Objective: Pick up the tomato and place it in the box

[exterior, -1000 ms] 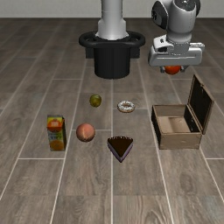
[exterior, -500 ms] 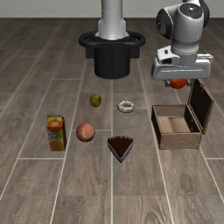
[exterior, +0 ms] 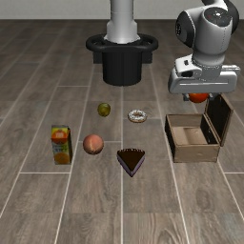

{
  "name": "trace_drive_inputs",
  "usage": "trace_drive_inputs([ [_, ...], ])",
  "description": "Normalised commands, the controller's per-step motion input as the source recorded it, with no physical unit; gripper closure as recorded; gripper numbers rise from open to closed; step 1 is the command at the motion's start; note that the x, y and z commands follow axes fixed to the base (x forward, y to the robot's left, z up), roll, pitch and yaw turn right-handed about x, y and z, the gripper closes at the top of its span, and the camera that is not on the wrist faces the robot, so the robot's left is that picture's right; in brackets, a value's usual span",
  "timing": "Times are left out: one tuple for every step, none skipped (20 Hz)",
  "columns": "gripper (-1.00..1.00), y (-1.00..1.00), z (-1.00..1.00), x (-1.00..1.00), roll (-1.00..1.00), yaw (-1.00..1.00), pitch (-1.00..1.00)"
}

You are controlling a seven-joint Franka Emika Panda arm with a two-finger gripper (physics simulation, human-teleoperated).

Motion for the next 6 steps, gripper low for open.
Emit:
trace_drive_inputs([
  [-1.0,0.0,0.0,0.0,0.0,0.0,0.0],
  [-1.0,0.0,0.0,0.0,0.0,0.0,0.0],
  [-1.0,0.0,0.0,0.0,0.0,0.0,0.0],
  [-1.0,0.0,0.0,0.0,0.0,0.0,0.0],
  [-1.0,0.0,0.0,0.0,0.0,0.0,0.0],
  [-1.0,0.0,0.0,0.0,0.0,0.0,0.0],
])
